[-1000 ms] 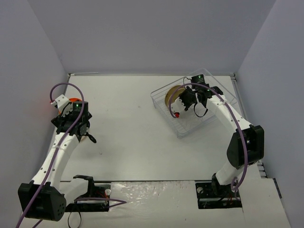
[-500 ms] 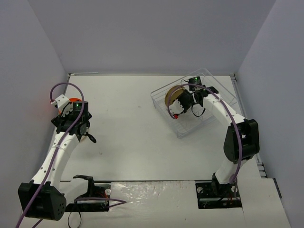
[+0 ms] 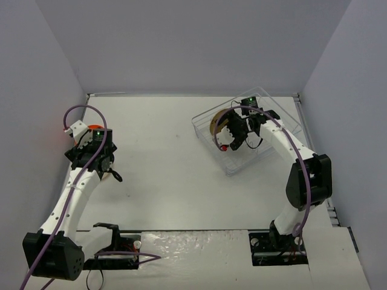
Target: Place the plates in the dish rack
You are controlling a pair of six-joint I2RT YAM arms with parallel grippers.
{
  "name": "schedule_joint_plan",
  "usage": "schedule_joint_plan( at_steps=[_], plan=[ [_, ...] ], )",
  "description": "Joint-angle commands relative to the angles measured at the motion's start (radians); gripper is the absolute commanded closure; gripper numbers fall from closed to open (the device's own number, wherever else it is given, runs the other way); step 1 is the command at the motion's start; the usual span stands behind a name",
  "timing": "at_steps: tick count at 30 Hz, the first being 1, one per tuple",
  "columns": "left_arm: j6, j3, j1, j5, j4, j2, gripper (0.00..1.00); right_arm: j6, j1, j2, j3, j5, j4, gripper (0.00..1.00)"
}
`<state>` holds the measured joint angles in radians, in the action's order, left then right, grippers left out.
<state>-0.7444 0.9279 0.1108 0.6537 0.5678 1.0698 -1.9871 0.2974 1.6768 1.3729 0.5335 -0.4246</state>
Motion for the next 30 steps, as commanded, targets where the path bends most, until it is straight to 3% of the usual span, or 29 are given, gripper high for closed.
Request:
schedule_joint_plan(
  at_steps=[1,3,7,8,9,11,13,15,18,23,30],
  plan=[
    [-0.040,0.060,-0.006,0.014,-0.003,-0.003,0.03,0.141,0.007,-0.129,0.046,0.159,0.110,0.07],
    [-0.057,0.052,-0.009,0.000,-0.031,0.006,0.03,0.339,0.009,-0.151,0.029,0.266,0.252,0.03],
    [-0.035,0.064,-0.013,-0.061,-0.087,0.055,0.03,0.938,0.035,-0.152,-0.039,0.355,0.733,0.00],
    [-0.041,0.086,-0.014,-0.058,-0.072,0.073,0.03,1.265,0.059,-0.135,-0.066,0.254,1.098,0.00],
    [-0.041,0.098,-0.016,-0.052,-0.065,0.081,0.03,1.579,0.076,-0.124,-0.064,0.170,1.175,0.00],
    [-0.056,0.098,-0.027,-0.060,-0.062,0.101,0.03,1.817,0.101,-0.083,-0.021,-0.038,1.201,0.00],
    [-0.051,0.092,-0.046,-0.097,-0.072,0.111,0.03,2.037,0.112,-0.048,0.048,-0.057,1.133,0.00],
    [-0.048,0.089,-0.056,-0.129,-0.074,0.120,0.03,2.156,0.126,-0.023,0.087,-0.076,1.072,0.00],
    [-0.013,0.058,-0.056,-0.189,-0.105,0.123,0.03,2.294,0.151,-0.016,0.023,-0.087,1.095,0.00],
    [0.094,0.054,-0.044,-0.211,-0.135,0.176,0.03,2.229,0.234,-0.050,-0.120,-0.243,1.063,0.00],
    [0.143,0.264,-0.025,-0.062,0.038,0.484,0.03,2.276,0.270,-0.005,-0.168,-0.263,1.102,0.00]
  ],
)
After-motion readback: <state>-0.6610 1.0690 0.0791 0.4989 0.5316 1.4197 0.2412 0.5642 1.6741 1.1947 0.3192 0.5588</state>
